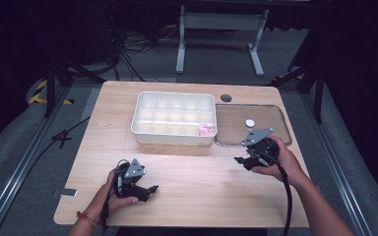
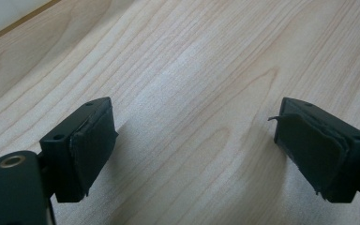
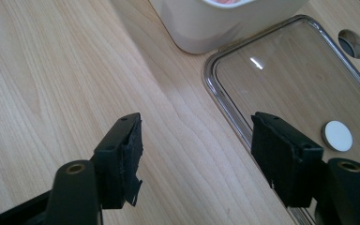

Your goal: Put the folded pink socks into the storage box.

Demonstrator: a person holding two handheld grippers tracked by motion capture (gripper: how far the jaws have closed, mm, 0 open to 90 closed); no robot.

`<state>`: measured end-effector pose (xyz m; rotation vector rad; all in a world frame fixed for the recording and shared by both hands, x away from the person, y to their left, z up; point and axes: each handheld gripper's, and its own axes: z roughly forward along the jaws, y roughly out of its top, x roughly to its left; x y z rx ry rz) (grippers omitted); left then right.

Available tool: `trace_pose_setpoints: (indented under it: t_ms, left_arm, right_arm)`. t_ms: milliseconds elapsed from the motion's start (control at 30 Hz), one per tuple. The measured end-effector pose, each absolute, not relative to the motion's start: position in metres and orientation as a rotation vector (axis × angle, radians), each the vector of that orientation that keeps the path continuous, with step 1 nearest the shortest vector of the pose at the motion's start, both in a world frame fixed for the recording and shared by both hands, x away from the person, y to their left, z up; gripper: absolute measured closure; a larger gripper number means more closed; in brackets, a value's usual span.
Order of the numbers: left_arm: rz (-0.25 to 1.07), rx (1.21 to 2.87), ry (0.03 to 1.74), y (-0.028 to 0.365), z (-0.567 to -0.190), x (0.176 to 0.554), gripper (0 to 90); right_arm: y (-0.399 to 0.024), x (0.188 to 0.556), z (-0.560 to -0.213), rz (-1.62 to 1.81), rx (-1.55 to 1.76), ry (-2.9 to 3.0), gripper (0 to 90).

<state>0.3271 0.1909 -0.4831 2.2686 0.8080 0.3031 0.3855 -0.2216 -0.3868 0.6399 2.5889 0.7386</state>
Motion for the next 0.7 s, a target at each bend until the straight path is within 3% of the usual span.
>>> trace_pose_setpoints:
  t_ms: [700]
  left_arm:
    - [0.313,2.272,0.805,0.191,-0.483,0.328,12.9]
  right_arm:
    - [-0.243,0.374,-0.399,0.702,0.666,2.583,30.9]
